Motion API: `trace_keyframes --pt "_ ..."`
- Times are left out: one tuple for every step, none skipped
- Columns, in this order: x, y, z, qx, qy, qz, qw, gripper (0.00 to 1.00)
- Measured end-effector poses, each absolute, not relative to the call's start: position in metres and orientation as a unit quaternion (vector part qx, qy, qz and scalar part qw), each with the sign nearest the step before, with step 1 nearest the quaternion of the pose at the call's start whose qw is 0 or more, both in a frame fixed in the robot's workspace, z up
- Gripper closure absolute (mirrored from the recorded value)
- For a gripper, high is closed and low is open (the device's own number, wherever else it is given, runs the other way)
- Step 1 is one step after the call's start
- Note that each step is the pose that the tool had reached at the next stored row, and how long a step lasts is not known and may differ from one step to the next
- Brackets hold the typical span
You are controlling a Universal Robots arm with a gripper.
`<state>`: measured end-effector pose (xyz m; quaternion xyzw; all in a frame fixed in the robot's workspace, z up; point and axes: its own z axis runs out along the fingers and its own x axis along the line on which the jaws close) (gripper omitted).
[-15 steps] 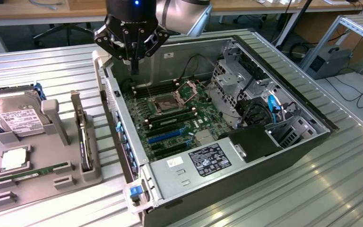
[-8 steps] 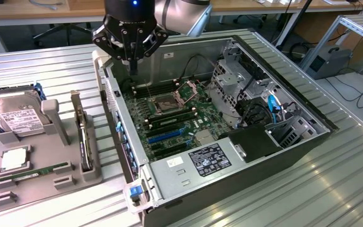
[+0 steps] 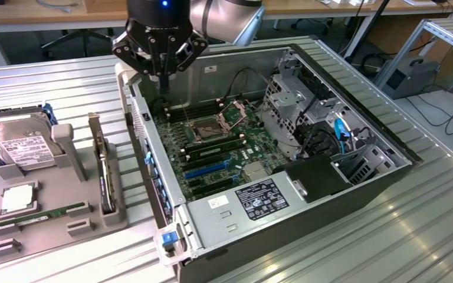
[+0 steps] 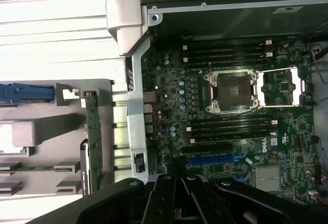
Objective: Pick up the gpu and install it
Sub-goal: 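Reach for the gpu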
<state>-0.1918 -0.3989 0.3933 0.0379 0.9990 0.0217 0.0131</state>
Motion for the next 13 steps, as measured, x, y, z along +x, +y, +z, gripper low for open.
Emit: trace_keyframes --pt "-0.1921 -0.3989 0.3933 0.038 0.999 0.022 0.013 0.89" --pt "-0.1925 -0.3989 0.3933 0.038 0.999 0.022 0.013 0.89" --pt "-0.1929 -0.3989 0.3933 0.038 0.999 0.022 0.013 0.89" --pt "-0.1933 -0.3989 0.3933 0.038 0.999 0.022 0.013 0.89" --pt "-0.1940 -0.3989 0.3933 0.038 0.999 0.022 0.013 0.89" --pt "-0.1945 -0.3989 0.3933 0.038 0.999 0.022 0.013 0.89" --pt "-0.1949 -0.3989 0.3932 0.038 0.999 0.022 0.013 0.89" --pt "-0.1956 -0.3989 0.3933 0.038 0.999 0.022 0.013 0.89" --pt "-0.1960 -0.3989 0.3933 0.038 0.999 0.022 0.013 0.89" --pt "-0.1963 -0.3989 0.3933 0.038 0.999 0.022 0.013 0.89" --pt "-0.1967 -0.3989 0.3932 0.038 0.999 0.022 0.013 0.89" --pt "-0.1971 -0.3989 0.3933 0.038 0.999 0.022 0.013 0.89" --pt "-0.1975 -0.3989 0.3933 0.038 0.999 0.022 0.013 0.89"
